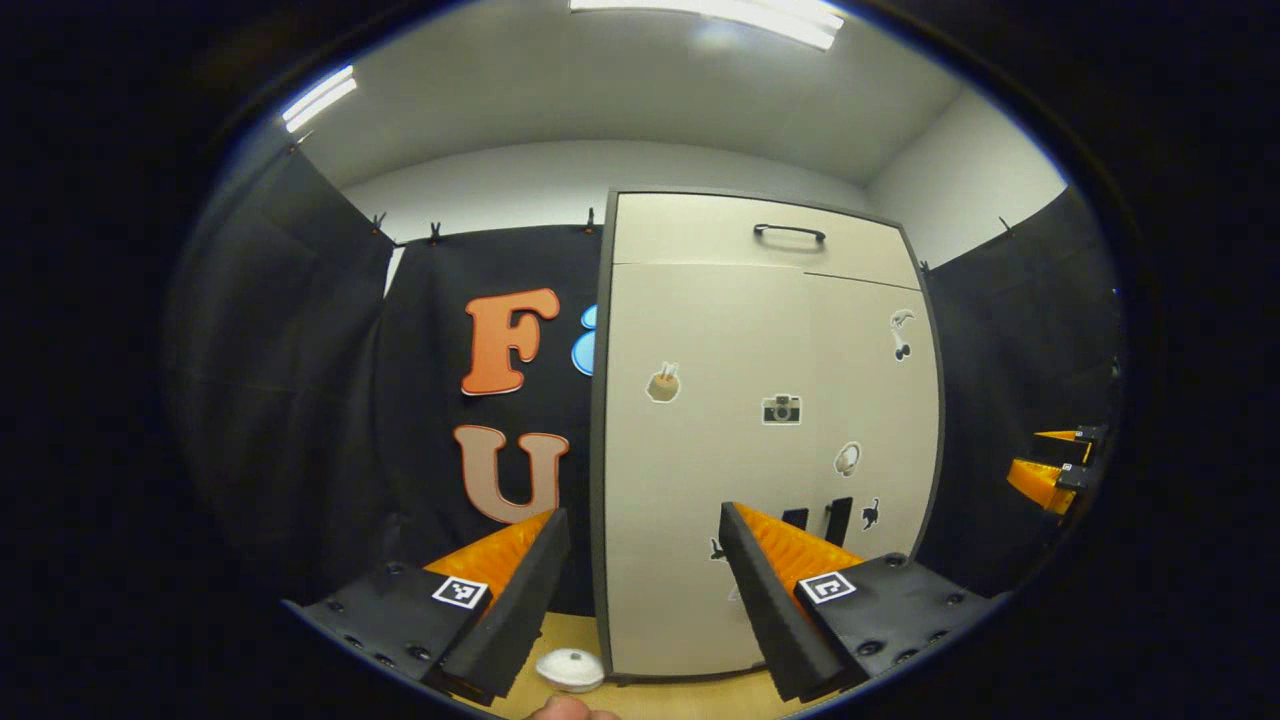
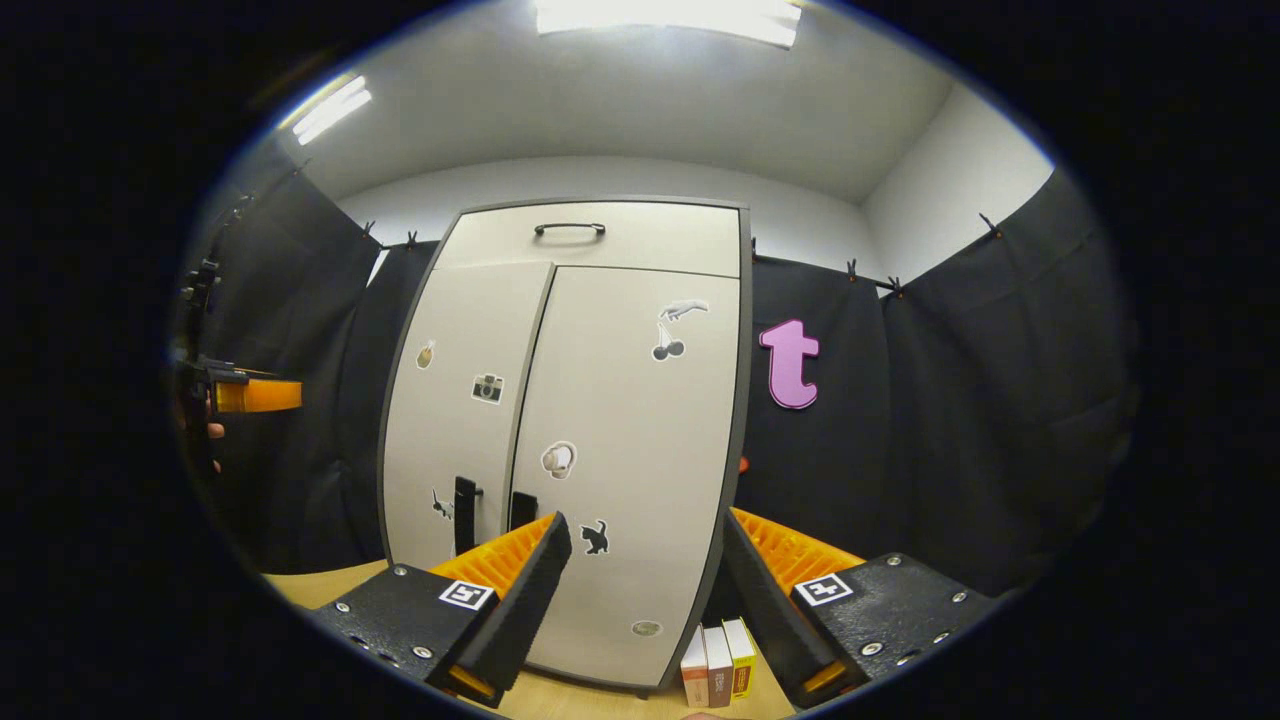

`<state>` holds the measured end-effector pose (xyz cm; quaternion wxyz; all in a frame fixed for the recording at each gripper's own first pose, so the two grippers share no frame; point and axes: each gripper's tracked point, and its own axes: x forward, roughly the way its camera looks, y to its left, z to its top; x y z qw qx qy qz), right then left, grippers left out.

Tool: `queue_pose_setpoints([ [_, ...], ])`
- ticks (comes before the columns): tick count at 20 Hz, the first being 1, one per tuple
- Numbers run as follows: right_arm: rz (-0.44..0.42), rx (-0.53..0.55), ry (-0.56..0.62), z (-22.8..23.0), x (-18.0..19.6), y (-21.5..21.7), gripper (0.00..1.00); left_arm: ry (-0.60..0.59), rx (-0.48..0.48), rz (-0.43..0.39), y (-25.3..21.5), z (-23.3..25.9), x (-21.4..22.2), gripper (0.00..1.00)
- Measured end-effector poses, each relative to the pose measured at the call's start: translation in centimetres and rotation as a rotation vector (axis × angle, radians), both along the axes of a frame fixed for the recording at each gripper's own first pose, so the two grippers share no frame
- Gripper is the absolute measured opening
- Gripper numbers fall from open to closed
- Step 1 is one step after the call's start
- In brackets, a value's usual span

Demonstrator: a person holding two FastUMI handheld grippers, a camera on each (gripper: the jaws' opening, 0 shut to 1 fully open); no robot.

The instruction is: Grab one shoe with the right hand and put it into the shoe cabinet, grab the other shoe with the left hand and put it into the shoe cabinet; then close the right door with the right hand and the left door with the left hand.

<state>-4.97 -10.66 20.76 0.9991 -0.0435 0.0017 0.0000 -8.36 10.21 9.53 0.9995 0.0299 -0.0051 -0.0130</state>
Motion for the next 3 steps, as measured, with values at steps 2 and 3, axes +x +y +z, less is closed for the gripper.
queue_pose_setpoints([
  [2,-0.004,-0.005,-0.019,1.1,-0.1,0.0,0.94,-0.025,0.014,0.045,1.6,1.5,-1.0,0.96],
  [3,-0.009,-0.009,-0.034,1.8,-0.2,0.1,0.94,-0.045,0.018,0.064,2.2,2.4,-1.4,0.95],
])
